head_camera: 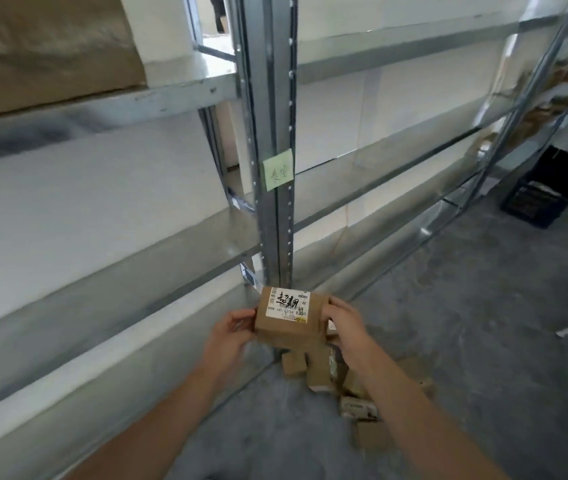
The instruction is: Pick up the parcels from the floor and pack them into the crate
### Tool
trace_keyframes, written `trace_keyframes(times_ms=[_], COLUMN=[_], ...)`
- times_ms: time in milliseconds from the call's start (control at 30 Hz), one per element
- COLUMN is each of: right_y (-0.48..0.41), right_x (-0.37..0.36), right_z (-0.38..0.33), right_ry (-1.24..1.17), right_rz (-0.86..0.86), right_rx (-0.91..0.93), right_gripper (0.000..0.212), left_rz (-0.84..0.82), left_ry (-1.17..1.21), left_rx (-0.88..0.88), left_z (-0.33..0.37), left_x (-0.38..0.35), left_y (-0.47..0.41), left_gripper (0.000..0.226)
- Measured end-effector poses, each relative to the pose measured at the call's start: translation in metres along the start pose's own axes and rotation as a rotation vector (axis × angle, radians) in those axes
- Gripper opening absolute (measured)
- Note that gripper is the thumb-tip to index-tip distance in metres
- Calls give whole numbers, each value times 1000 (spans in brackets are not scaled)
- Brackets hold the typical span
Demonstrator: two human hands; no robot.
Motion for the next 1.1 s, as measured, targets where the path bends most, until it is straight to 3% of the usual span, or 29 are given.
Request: trace_keyframes(times_ms=[233, 500, 800, 1100], right_y=[28, 99, 243, 369], right_x=[-90, -287, -511, -636], right_z=[-10, 12, 155, 342], right_ry=[229, 354, 603, 831], right_rz=[-284, -695, -1057, -1304], right_rx=[116, 175, 78, -40], right_gripper=[53, 48, 43, 33], left_rz=[201, 438, 866, 1281], left_ry=[213, 301, 443, 456], left_rx=[-157, -315, -344, -262], left_z=[18, 58, 27, -43], left_x=[73, 231, 411, 485], left_y=[76, 206, 428, 614], left_gripper=[31, 38, 31, 24])
Point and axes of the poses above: each hand's wrist, its own y-axis away from the middle knuckle, its own x-axis out of the back of the hand, z = x × y, the point moved 2 cm from there along -y, towards the middle knuckle, and after that the axes turned 6 degrees about -z, right-handed, at the moved point
